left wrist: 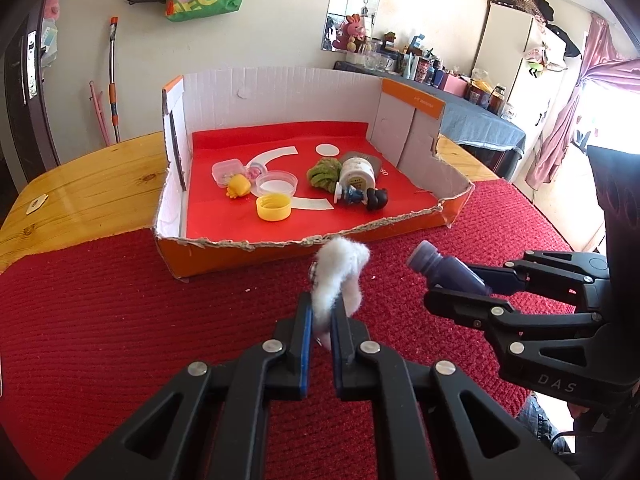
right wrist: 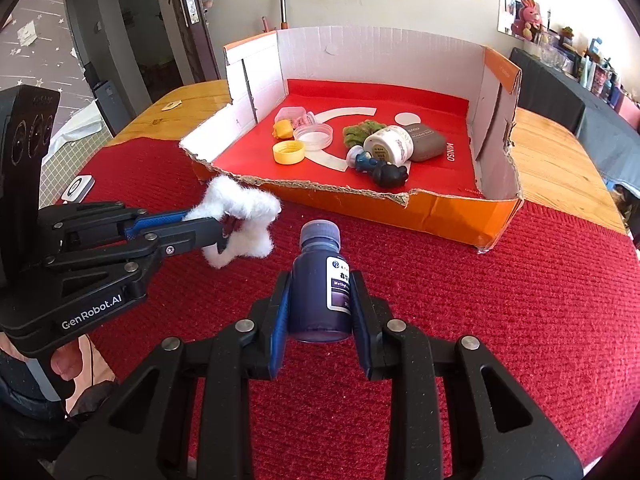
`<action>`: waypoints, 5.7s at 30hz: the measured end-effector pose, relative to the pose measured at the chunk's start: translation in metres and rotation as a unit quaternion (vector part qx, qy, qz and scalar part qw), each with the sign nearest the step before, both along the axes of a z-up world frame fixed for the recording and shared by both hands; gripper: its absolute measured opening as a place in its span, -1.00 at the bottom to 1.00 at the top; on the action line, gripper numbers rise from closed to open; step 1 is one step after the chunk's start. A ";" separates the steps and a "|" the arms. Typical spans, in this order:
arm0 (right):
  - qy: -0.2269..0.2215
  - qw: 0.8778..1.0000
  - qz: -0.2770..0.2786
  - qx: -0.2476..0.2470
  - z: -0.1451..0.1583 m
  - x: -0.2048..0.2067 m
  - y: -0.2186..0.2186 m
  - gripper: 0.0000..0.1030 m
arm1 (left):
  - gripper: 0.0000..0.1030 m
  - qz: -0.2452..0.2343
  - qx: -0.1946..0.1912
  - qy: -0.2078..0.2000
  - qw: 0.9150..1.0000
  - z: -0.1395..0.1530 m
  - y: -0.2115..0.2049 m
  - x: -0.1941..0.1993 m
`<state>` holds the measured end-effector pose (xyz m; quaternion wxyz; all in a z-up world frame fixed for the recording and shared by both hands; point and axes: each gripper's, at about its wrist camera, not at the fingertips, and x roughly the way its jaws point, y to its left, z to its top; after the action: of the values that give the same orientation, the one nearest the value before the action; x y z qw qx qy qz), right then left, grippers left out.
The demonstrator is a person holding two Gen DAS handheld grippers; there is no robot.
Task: Organize objects
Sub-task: 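Carry the star tie and purple bottle over the box wall above the red sheet, then lower the star tie and bottle onto the red sheet and open both tools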
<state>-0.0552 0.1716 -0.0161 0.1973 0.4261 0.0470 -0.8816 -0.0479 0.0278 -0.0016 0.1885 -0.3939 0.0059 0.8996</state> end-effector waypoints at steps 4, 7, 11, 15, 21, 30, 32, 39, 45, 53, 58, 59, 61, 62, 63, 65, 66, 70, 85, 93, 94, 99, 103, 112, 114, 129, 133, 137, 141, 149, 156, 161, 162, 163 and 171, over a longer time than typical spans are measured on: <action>0.005 1.000 0.001 0.001 0.004 0.004 -0.002 -0.49 | -0.85 -0.002 0.001 0.007 1.000 0.005 -0.001 0.006; 0.008 1.000 0.002 0.001 0.006 0.006 -0.003 -0.49 | -0.85 -0.001 0.004 0.009 1.000 0.007 -0.003 0.009; 0.011 1.000 0.003 0.001 0.009 0.009 -0.004 -0.49 | -0.85 -0.002 0.005 0.014 1.000 0.011 -0.003 0.012; 0.013 1.000 0.005 0.001 0.010 0.011 -0.004 -0.49 | -0.85 -0.002 0.006 0.020 1.000 0.015 -0.003 0.014; 0.017 1.000 0.006 0.001 0.014 0.012 -0.004 -0.49 | -0.85 0.002 0.011 0.030 0.999 0.023 -0.006 0.015; 0.025 1.000 0.011 -0.003 0.025 0.009 -0.003 -0.49 | -0.85 0.006 0.015 0.048 0.999 0.040 -0.009 0.010; 0.026 1.000 0.012 -0.004 0.028 0.007 -0.003 -0.49 | -0.85 0.007 0.015 0.051 0.999 0.042 -0.008 0.007; 0.035 0.999 0.018 -0.003 0.040 -0.004 -0.004 -0.49 | -0.85 0.010 0.013 0.059 0.998 0.053 -0.008 -0.007; 0.037 0.999 0.022 0.000 0.049 -0.019 -0.003 -0.49 | -0.85 0.015 0.013 0.064 0.998 0.061 -0.011 -0.024; 0.022 0.999 0.032 0.003 0.052 -0.047 -0.006 -0.49 | -0.85 0.016 0.014 0.048 0.999 0.057 -0.013 -0.048; -0.008 0.999 0.039 -0.003 0.045 -0.067 -0.006 -0.49 | -0.85 0.007 0.012 0.025 1.000 0.047 -0.010 -0.061; -0.014 0.999 0.040 -0.004 0.042 -0.071 -0.006 -0.49 | -0.85 0.006 0.012 0.020 1.000 0.045 -0.010 -0.064; -0.025 0.999 0.042 -0.006 0.039 -0.078 -0.005 -0.49 | -0.85 0.002 0.012 0.012 1.000 0.042 -0.009 -0.068; -0.032 0.998 0.044 -0.007 0.037 -0.082 -0.005 -0.49 | -0.85 0.001 0.011 0.007 1.000 0.040 -0.009 -0.070; -0.038 0.998 0.046 -0.009 0.036 -0.085 -0.005 -0.49 | -0.85 0.001 0.010 0.003 1.000 0.038 -0.008 -0.073; -0.046 0.998 0.047 -0.011 0.033 -0.092 -0.006 -0.49 | -0.85 0.000 0.007 -0.003 1.000 0.034 -0.008 -0.077; -0.049 0.998 0.047 -0.011 0.031 -0.094 -0.006 -0.49 | -0.85 -0.001 0.005 -0.006 1.000 0.032 -0.008 -0.078; -0.062 0.997 0.052 -0.012 0.025 -0.104 -0.010 -0.49 | -0.85 -0.006 -0.003 -0.019 1.000 0.026 -0.007 -0.084; -0.108 0.992 0.058 -0.019 -0.002 -0.124 -0.015 -0.49 | -0.84 -0.018 -0.012 -0.060 0.998 0.002 -0.004 -0.103; -0.119 0.991 0.050 -0.024 -0.010 -0.130 -0.012 -0.49 | -0.82 -0.012 -0.016 -0.062 0.998 -0.003 -0.002 -0.111; -0.117 0.992 0.049 -0.023 -0.010 -0.131 -0.013 -0.49 | -0.82 -0.012 -0.016 -0.062 0.998 -0.004 -0.002 -0.113; -0.114 0.992 0.038 -0.023 -0.010 -0.133 -0.010 -0.49 | -0.82 -0.003 -0.016 -0.058 0.998 -0.005 -0.001 -0.118; -0.110 0.993 0.029 -0.020 -0.010 -0.136 -0.006 -0.49 | -0.81 0.003 -0.019 -0.054 0.998 -0.007 0.001 -0.122; -0.090 0.996 -0.002 -0.014 -0.008 -0.142 0.008 -0.49 | -0.80 0.018 -0.009 -0.054 0.998 -0.010 0.000 -0.132; -0.083 0.996 -0.011 -0.006 -0.007 -0.143 0.010 -0.49 | -0.80 0.020 -0.009 -0.054 0.998 -0.010 0.000 -0.134; -0.084 0.996 -0.013 -0.016 -0.009 -0.143 0.013 -0.49 | -0.78 0.023 -0.007 -0.055 0.998 -0.012 0.003 -0.139; -0.086 0.996 -0.013 -0.019 -0.009 -0.143 0.014 -0.49 | -0.77 0.023 -0.007 -0.055 0.998 -0.012 0.004 -0.140; -0.086 0.996 -0.013 -0.019 -0.010 -0.143 0.015 -0.49 | -0.76 0.023 -0.008 -0.054 0.998 -0.012 0.003 -0.140; -0.083 0.996 -0.013 -0.018 -0.009 -0.143 0.016 -0.49 | -0.74 0.024 -0.009 -0.053 0.998 -0.013 0.004 -0.142; -0.081 0.996 -0.013 -0.019 -0.008 -0.142 0.019 -0.48 | -0.73 0.027 -0.010 -0.052 0.998 -0.014 0.004 -0.143; -0.078 0.997 -0.013 -0.018 -0.006 -0.140 0.018 -0.48 | -0.72 0.026 -0.011 -0.052 0.998 -0.014 0.004 -0.142; -0.078 0.997 -0.012 -0.018 -0.006 -0.141 0.017 -0.48 | -0.63 0.028 -0.014 -0.050 0.998 -0.014 0.004 -0.143; -0.078 0.997 -0.011 -0.017 -0.006 -0.141 0.017 -0.48 | -0.61 0.030 -0.014 -0.049 0.998 -0.013 0.003 -0.143; -0.077 0.997 -0.011 -0.017 -0.006 -0.140 0.016 -0.48 | -0.59 0.032 -0.014 -0.048 0.998 -0.013 0.002 -0.144; -0.066 0.998 -0.006 -0.017 0.001 -0.134 0.012 -0.46 | -0.33 0.039 -0.016 -0.034 0.999 -0.006 -0.003 -0.144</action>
<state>-0.1895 0.1834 -0.0153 0.2016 0.4805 0.0164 -0.8533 -0.1917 0.0247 -0.0075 0.1469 -0.4274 -0.0019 0.8920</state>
